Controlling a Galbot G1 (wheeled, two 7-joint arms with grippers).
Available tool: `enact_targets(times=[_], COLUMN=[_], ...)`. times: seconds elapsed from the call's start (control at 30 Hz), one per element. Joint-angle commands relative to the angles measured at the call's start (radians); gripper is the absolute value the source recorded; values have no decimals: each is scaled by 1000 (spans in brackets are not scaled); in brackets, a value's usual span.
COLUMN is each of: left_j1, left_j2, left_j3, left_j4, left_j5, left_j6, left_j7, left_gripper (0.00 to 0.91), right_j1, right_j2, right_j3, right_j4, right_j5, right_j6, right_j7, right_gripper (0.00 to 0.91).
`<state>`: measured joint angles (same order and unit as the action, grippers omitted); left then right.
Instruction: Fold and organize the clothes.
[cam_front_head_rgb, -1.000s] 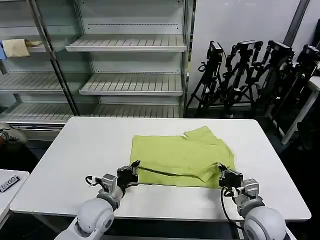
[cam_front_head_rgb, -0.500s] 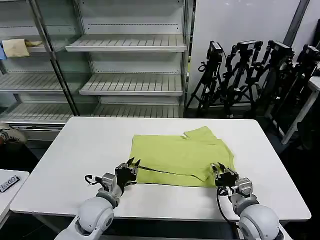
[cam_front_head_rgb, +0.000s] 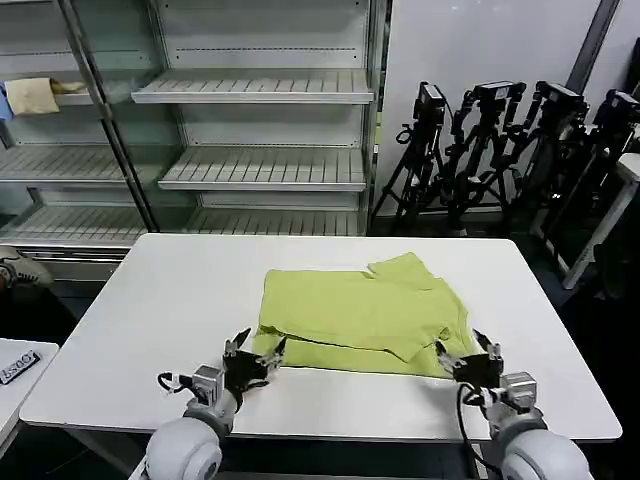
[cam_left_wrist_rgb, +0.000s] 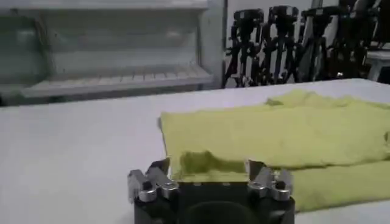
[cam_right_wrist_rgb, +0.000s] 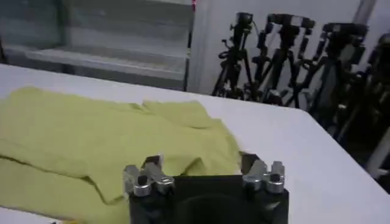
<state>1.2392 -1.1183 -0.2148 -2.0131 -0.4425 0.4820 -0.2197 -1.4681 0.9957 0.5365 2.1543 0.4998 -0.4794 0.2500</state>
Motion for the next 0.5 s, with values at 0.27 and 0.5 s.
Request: enact_targets(times=[0.27, 0.5], left_j1=[40, 35], left_j2=[-4, -5], left_j3=[18, 30], left_j4=[26, 47], left_j5=[-18, -28], left_j6=[22, 28], left_j7=[-33, -26], left_gripper=[81, 60], right_j1=[-179, -167], right_j2=[26, 28], right_j3=[107, 73], right_j4=[-5, -14], right_j5=[122, 131], right_j6=[-34, -27], right_j7=[14, 12], right_gripper=[907, 0])
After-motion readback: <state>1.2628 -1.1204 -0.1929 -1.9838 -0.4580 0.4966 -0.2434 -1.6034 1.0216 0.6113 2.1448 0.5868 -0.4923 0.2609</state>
